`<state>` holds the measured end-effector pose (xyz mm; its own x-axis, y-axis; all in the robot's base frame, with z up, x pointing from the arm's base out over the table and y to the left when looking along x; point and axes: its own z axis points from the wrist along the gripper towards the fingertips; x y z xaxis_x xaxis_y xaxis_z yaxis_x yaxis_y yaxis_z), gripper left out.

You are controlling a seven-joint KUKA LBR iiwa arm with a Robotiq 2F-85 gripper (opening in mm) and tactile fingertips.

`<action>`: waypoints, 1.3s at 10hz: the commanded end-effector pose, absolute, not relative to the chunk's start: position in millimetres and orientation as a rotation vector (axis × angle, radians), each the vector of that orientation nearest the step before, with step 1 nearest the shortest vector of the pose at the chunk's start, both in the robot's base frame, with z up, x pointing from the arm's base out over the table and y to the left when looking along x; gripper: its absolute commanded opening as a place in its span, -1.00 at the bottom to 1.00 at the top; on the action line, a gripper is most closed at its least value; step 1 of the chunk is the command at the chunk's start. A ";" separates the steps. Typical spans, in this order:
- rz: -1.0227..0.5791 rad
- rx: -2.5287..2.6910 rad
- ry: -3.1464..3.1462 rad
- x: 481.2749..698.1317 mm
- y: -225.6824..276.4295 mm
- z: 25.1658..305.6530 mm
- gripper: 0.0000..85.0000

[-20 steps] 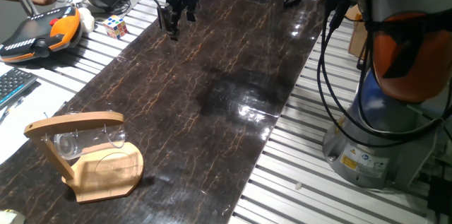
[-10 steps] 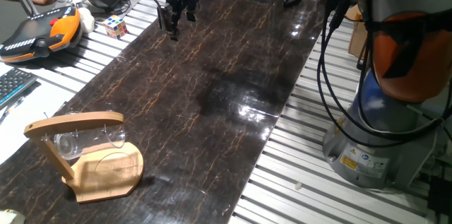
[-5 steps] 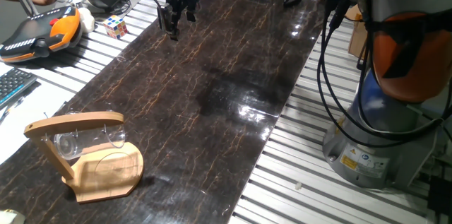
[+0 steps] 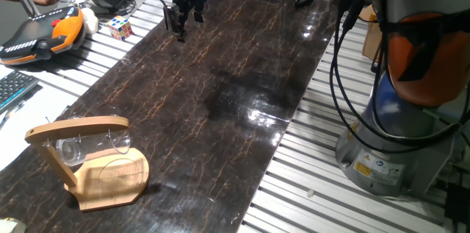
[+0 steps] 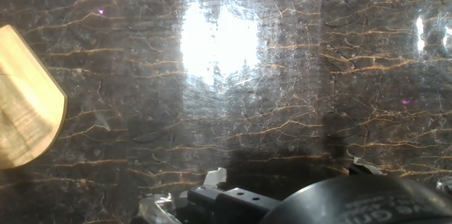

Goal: Take the cup off the cup rack

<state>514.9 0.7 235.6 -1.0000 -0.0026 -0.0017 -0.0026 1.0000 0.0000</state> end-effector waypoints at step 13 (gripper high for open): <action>-0.147 -0.445 3.300 515.0 1.0 236.0 -0.95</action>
<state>515.0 1.0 236.1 -0.9466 -0.2533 0.1995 -0.2700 0.9609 -0.0613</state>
